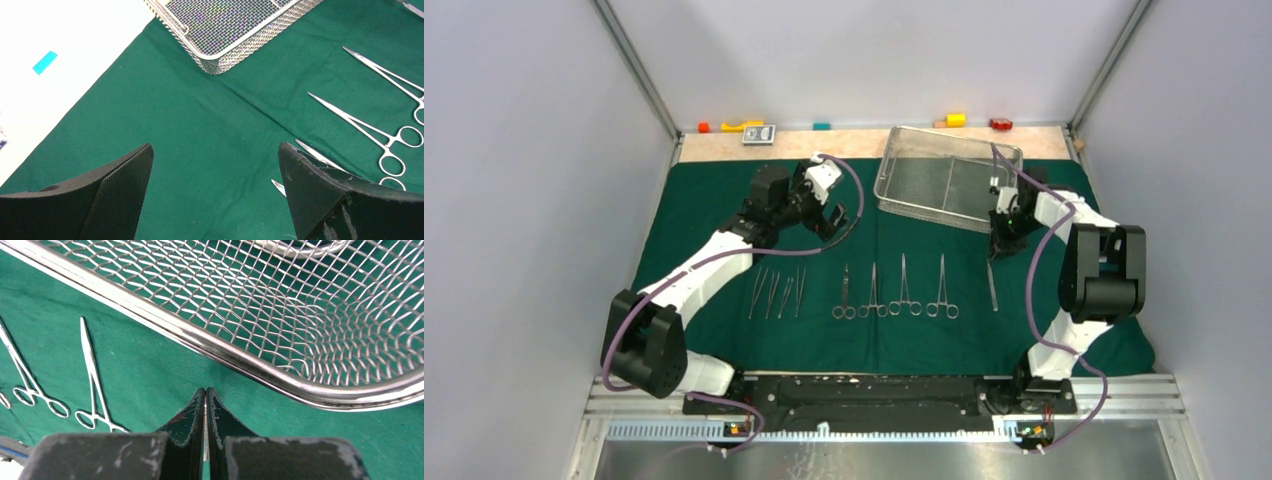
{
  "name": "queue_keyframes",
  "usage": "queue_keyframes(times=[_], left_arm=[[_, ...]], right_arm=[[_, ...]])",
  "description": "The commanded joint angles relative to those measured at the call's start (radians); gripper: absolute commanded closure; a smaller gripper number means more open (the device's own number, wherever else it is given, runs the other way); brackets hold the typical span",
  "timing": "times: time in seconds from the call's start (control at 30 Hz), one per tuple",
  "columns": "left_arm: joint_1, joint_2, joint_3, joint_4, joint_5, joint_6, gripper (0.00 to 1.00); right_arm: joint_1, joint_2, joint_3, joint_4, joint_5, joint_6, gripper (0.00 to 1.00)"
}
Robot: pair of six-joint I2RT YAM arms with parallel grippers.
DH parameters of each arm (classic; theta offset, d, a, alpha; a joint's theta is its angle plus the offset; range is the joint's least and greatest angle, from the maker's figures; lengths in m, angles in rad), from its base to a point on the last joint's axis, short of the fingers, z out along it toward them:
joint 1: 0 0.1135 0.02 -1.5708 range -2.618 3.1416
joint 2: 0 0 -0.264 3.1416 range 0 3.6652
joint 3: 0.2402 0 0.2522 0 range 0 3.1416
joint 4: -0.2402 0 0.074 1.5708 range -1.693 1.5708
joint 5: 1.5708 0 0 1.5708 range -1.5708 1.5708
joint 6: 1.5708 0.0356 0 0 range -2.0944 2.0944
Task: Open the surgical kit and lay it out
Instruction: Place the medical item in the surgical kit.
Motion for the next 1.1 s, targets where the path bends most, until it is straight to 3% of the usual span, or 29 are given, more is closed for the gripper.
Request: queue_keyframes(times=[0.0, 0.57, 0.7, 0.93, 1.07], left_arm=[[0.003, -0.023, -0.007, 0.053, 0.019, -0.003, 0.01], [0.003, -0.020, -0.006, 0.053, 0.017, -0.005, 0.01], [0.003, -0.016, -0.004, 0.053, 0.017, -0.005, 0.01], [0.003, -0.010, -0.002, 0.054, 0.014, 0.001, 0.01], [0.003, -0.010, 0.002, 0.053, 0.011, 0.003, 0.01]], right_arm=[[-0.008, -0.029, -0.015, 0.022, -0.023, 0.028, 1.00], [-0.009, -0.016, -0.029, 0.034, -0.021, 0.039, 0.99], [-0.009, -0.020, -0.026, 0.030, -0.014, 0.035, 0.92], [-0.009, -0.063, -0.011, 0.029, -0.014, 0.019, 0.68], [-0.009, -0.125, 0.027, 0.019, -0.042, -0.004, 0.65]])
